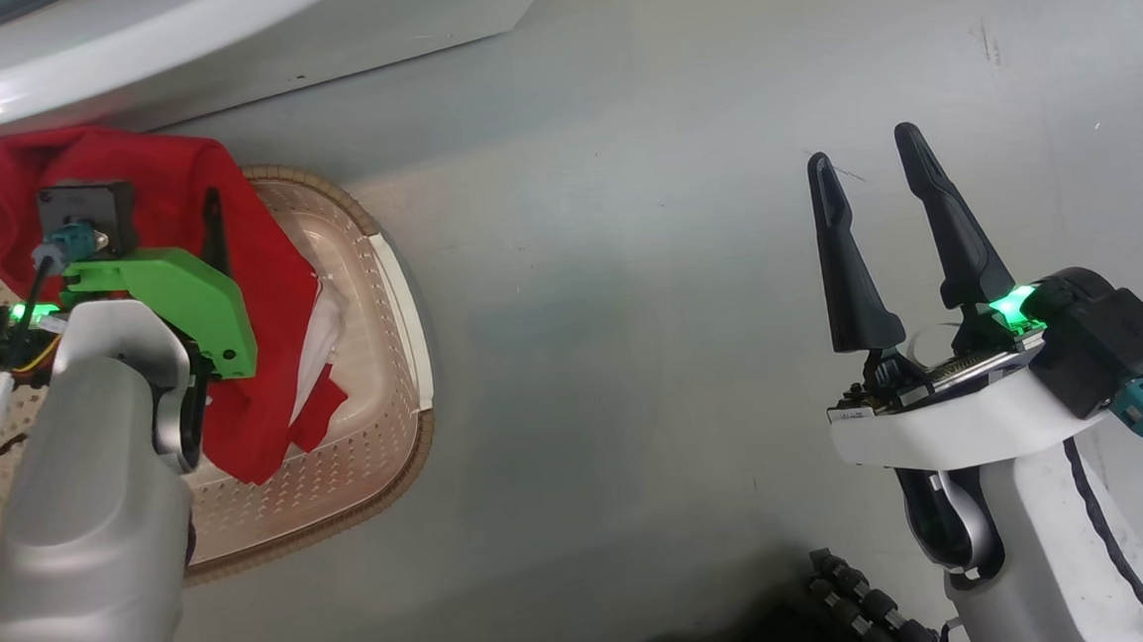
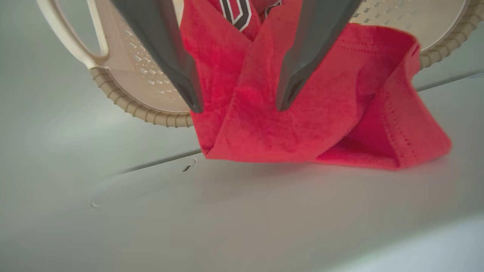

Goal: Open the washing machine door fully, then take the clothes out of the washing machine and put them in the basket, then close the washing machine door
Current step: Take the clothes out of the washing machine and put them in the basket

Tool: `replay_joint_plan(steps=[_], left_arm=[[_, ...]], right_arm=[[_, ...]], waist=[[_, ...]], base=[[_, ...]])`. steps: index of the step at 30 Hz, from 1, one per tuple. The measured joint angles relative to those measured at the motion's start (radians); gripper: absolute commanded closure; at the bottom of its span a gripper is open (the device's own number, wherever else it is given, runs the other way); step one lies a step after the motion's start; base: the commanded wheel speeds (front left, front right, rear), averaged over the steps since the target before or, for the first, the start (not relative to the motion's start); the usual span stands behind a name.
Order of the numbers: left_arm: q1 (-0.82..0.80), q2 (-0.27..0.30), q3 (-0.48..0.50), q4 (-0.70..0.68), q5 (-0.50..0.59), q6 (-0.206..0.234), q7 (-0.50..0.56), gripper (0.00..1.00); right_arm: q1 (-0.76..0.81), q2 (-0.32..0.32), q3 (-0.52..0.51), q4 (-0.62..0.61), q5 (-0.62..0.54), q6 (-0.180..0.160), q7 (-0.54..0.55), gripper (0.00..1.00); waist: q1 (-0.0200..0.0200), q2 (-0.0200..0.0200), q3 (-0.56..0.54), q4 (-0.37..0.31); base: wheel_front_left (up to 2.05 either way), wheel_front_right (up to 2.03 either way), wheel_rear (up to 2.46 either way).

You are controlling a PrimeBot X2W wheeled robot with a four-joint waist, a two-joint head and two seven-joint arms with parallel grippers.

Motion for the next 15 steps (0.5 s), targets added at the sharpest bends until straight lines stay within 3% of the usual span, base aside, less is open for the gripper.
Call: replay_joint_plan(steps=[15], left_arm=[[-0.094, 0.020, 0.040, 0.093, 0.000, 0.023, -0.065, 0.00]], right_arm=[[-0.024, 0.000, 0.007, 0.007, 0.023, 0.007, 0.000, 0.00]], waist=[[-0.0001, 0.0000, 0.056, -0.023]], base=[[0.00, 0.00, 0.00]])
